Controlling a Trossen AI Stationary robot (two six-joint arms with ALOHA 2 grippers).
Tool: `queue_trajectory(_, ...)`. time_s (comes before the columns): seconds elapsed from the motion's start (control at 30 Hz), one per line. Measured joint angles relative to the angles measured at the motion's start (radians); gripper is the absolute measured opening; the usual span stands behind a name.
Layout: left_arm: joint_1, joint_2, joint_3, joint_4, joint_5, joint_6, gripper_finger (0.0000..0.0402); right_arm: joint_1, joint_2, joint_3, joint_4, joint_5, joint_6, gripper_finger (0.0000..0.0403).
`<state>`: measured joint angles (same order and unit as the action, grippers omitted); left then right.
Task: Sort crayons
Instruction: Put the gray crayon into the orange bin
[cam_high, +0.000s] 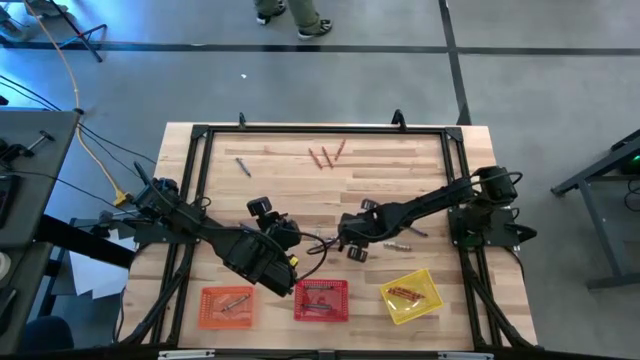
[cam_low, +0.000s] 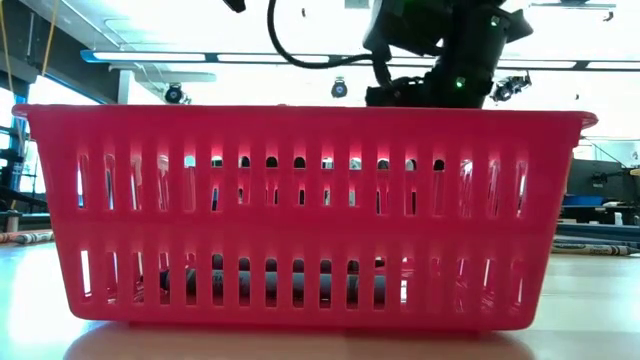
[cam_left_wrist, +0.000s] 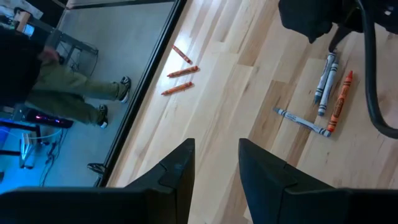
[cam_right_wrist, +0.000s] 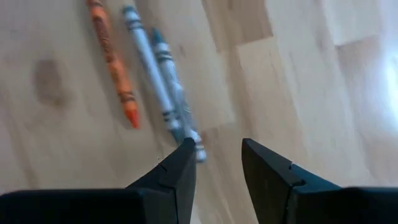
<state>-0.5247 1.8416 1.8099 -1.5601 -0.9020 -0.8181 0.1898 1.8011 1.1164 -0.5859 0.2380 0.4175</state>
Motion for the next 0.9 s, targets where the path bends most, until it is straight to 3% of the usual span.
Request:
queue_trajectory(0.73, 0.0, 0.0, 0.0, -0.004, 0.001, 0.0, 0.0108, -0.009, 0.098, 0.002, 0.067, -0.011, -0.046, 0.0123)
queue_trajectory(0.9, 0.0, 0.0, 0.0, -0.004, 0.001, 0.0, 0.0108, -0.009, 0.1, 0.002, 0.073, -0.033, -0.048, 0.0092)
